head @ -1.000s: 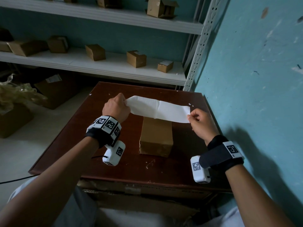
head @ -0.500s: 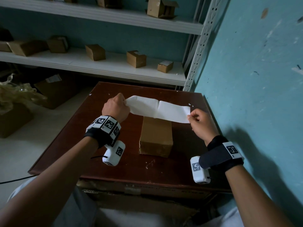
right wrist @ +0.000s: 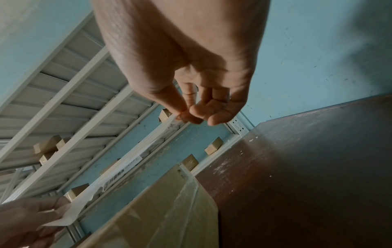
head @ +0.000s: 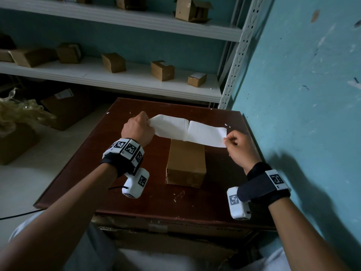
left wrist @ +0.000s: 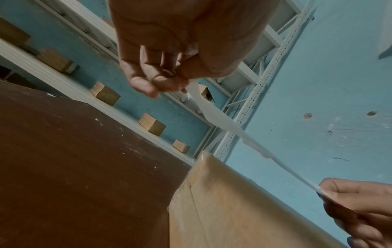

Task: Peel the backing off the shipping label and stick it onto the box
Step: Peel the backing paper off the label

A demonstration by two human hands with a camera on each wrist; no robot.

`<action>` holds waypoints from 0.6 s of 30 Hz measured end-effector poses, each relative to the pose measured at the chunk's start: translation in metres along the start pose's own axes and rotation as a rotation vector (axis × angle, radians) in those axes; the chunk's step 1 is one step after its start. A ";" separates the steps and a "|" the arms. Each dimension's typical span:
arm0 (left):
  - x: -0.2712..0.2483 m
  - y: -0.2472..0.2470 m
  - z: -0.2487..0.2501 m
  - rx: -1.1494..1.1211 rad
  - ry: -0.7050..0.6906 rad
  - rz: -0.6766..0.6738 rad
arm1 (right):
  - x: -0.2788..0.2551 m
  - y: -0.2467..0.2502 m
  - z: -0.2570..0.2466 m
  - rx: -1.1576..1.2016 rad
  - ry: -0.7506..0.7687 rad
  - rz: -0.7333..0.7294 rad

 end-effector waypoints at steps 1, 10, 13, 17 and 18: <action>0.000 0.000 0.000 0.000 0.000 -0.002 | 0.000 0.000 0.000 0.001 -0.002 0.000; -0.001 0.001 -0.001 -0.001 0.004 0.002 | 0.001 0.000 0.002 -0.007 -0.002 0.002; 0.000 0.000 -0.002 0.002 0.009 0.003 | 0.002 -0.001 0.003 0.005 -0.002 0.000; 0.001 -0.002 -0.003 0.003 0.016 0.000 | 0.002 0.000 0.002 0.007 0.002 -0.001; 0.001 -0.002 -0.003 0.006 0.018 0.001 | 0.002 0.000 0.002 0.009 0.003 0.003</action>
Point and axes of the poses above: each hand's wrist, its own x-axis towards the middle knuckle, its own y-axis out of the back of the hand, z = x × y, the point moved 9 cm from there along x, towards the middle knuckle, and after that the axes turned 2 degrees about -y, right-handed, at the moved point
